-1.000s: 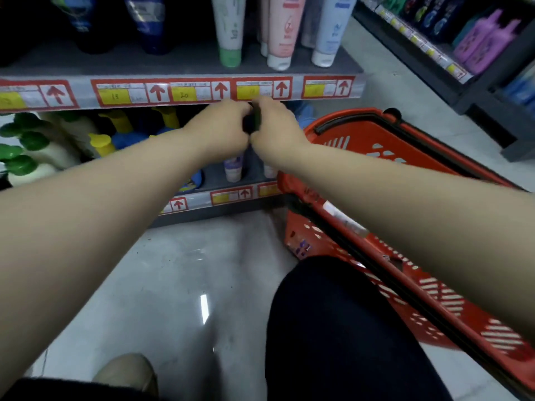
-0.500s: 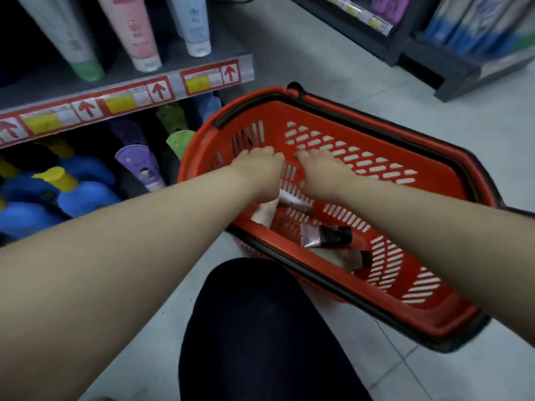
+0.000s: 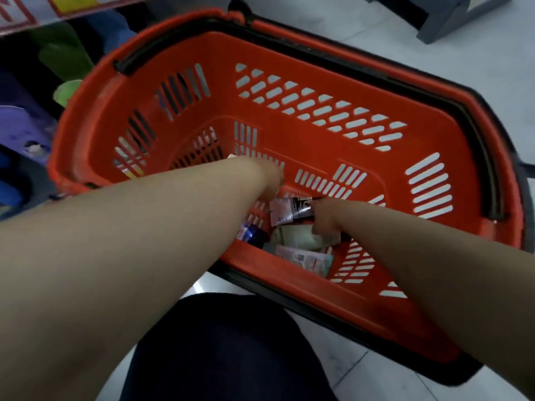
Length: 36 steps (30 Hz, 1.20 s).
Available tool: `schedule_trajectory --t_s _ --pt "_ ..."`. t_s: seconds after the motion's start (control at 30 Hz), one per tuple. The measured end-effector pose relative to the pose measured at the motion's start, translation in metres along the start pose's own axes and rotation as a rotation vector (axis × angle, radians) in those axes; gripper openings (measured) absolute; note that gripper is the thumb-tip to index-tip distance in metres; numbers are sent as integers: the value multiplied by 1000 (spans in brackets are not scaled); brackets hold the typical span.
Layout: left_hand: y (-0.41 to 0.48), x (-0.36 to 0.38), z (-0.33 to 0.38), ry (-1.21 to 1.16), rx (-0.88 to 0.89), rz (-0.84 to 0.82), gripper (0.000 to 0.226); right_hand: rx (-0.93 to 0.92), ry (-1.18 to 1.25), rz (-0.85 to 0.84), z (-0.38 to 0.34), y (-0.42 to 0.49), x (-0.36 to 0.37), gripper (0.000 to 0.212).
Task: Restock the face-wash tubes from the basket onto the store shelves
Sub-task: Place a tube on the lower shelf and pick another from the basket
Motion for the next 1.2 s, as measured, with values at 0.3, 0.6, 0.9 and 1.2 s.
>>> schedule_trajectory --t_s 0.3,0.6,0.9,1.2 --pt "23 39 -11 -117 13 -167 55 30 -49 102 -3 13 -3 55" --pt "15 68 -1 -100 71 -229 41 -114 -11 -180 -47 7 73 52" --pt "11 70 -6 -155 27 -209 38 -94 57 -159 -51 11 78 47" --pt "13 72 -7 -229 13 -266 39 15 26 110 -29 17 50 58"
Point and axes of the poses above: each hand's wrist, its own y-axis towards the middle knuckle, its own x-axis out of the palm, z = x × y, the point moved 10 cm from there along y, towards the middle knuckle, and after that the axes turned 3 degrees about -x, right-handed, at the moved point
